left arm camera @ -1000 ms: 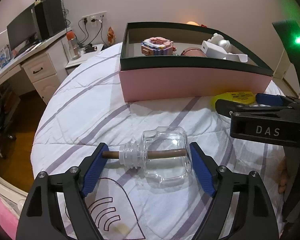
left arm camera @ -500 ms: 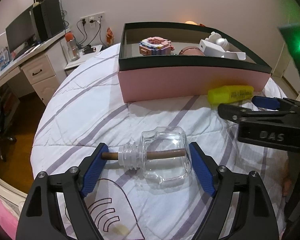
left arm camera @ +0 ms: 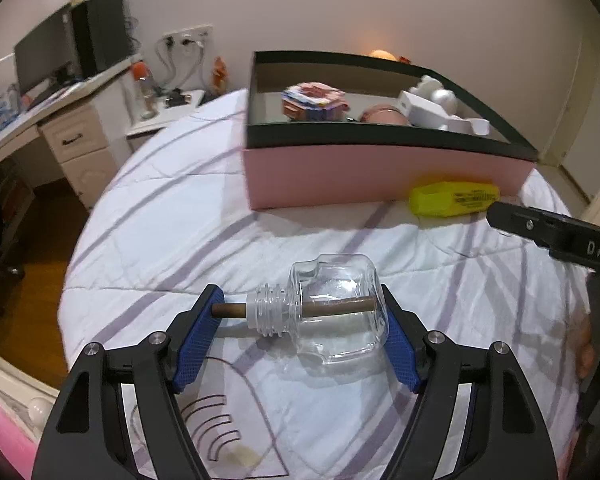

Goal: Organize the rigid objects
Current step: 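Hold the glass bottle with the left tool while the right grasps the yellow highlighter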

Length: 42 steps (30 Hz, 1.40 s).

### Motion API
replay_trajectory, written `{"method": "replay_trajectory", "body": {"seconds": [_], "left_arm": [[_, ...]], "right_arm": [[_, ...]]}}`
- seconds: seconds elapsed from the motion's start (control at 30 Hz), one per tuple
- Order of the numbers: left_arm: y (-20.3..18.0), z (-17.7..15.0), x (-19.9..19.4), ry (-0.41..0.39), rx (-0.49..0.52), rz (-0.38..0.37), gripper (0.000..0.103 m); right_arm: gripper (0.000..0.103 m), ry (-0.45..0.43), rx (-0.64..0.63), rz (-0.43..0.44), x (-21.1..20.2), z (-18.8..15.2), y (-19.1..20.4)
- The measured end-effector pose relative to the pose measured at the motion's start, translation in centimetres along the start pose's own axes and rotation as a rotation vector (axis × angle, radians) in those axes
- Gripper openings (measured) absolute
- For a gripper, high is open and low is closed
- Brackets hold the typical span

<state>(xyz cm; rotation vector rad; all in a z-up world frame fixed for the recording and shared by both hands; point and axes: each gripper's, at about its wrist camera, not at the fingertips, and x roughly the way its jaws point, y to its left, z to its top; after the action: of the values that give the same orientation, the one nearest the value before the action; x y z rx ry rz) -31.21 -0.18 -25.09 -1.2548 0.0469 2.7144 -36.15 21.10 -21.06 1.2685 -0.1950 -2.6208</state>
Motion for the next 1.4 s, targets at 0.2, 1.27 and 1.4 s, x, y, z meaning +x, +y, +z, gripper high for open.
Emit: {"method": "replay_trajectory", "body": {"seconds": [0.2,1.27,1.4], "left_arm": [[-0.3,0.0,-0.3,0.009,0.011,0.021,0.076],[1.5,-2.1,-2.9,0.029,-0.049,0.074,0.076],[1.5,-2.2,-2.7,0.032,-0.049,0.084,0.076]], "right_arm": [[0.094,0.012,-0.01,0.058,1.1,0.9,0.2],[0.055,0.073,-0.443,0.071,2.5,-0.8,9.3],[0.034,0.131,-0.435,0.112,1.4,-1.6,9.5]]}}
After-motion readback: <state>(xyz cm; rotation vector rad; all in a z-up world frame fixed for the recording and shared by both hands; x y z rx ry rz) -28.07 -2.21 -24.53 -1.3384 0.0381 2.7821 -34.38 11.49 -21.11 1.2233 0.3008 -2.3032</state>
